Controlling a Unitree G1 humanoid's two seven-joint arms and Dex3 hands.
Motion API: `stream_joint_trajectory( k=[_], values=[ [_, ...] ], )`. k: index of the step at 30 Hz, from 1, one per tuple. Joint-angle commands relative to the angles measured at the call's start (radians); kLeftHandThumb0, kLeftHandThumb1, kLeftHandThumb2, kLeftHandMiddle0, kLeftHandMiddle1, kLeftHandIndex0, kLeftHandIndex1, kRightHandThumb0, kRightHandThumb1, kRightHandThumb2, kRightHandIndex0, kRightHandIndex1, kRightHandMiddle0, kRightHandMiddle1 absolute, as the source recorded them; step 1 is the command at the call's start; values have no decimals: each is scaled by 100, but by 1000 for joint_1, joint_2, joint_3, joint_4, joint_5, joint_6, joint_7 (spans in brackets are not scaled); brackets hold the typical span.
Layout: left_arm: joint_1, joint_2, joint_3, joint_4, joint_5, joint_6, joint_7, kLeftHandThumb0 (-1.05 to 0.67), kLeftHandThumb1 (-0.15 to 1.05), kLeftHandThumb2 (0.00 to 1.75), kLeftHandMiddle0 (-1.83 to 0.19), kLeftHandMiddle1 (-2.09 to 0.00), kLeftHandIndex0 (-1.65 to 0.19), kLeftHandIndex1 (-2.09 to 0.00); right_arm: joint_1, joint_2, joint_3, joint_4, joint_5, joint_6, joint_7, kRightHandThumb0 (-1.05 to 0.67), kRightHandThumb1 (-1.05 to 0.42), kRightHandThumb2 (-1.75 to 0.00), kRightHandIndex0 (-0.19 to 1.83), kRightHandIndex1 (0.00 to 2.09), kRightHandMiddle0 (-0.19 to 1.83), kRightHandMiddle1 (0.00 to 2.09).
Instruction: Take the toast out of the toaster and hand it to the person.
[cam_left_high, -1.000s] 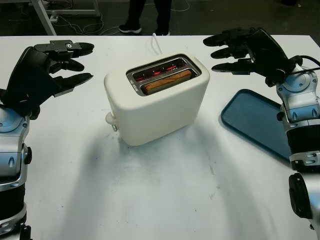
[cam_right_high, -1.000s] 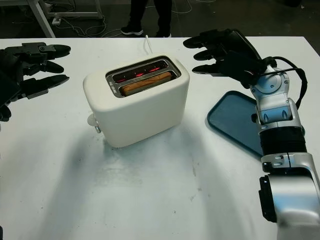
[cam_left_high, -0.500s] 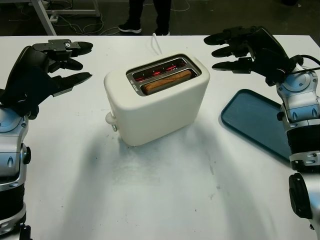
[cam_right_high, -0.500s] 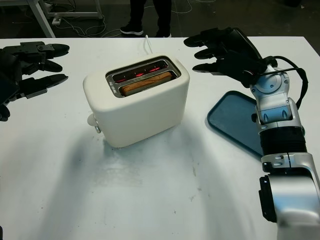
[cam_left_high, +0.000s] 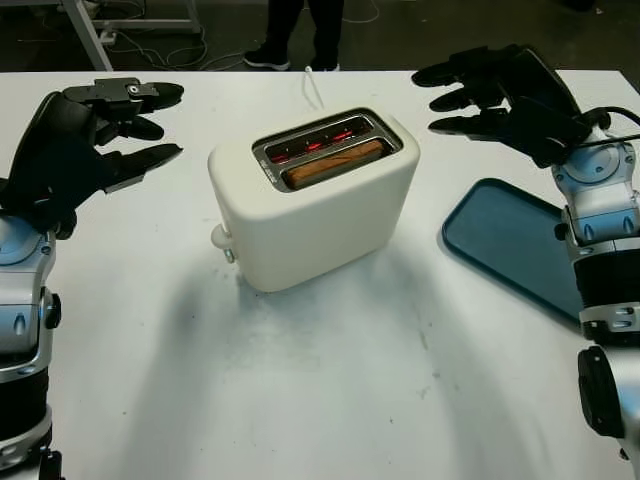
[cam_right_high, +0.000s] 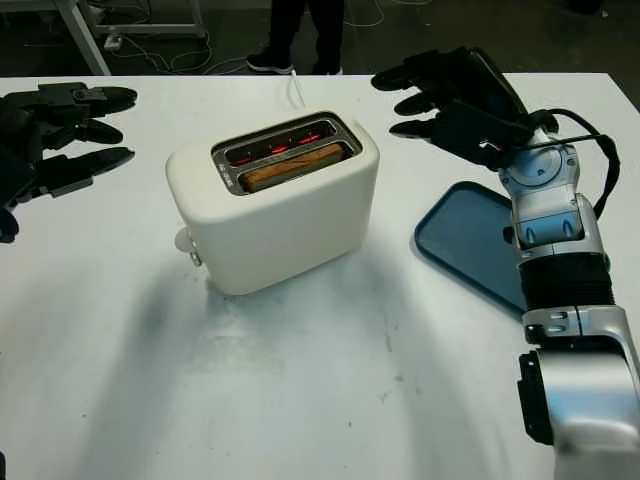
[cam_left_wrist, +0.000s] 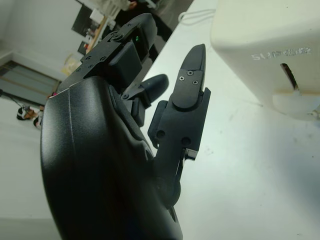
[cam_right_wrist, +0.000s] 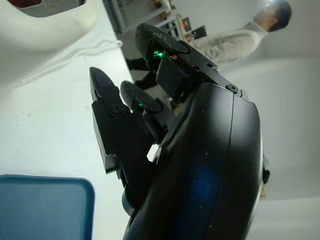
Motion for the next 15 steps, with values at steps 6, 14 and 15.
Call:
stream_joint_trajectory(
  k=[6,14,15],
  values=[
    [11,12,3,-17,0,-1,-3,-19,86,18,-26,-111,-70,-5,19,-18,1,16,-15,-67,-24,-20,-88,-3,113,29,103,9],
    [12,16,3,-19,3,3,-3,-20,86,19,-27,-109,-70,-5,20,-16,7,5,-48,-55,-43,-38,-92,-48,115,31,112,10],
    [11,13,6,-22,-3,9,-3,-18,86,19,-26,-108,-69,-5,22,-15,6,0,-50,-46,-44,-38,-92,-51,115,30,111,9]
  ],
)
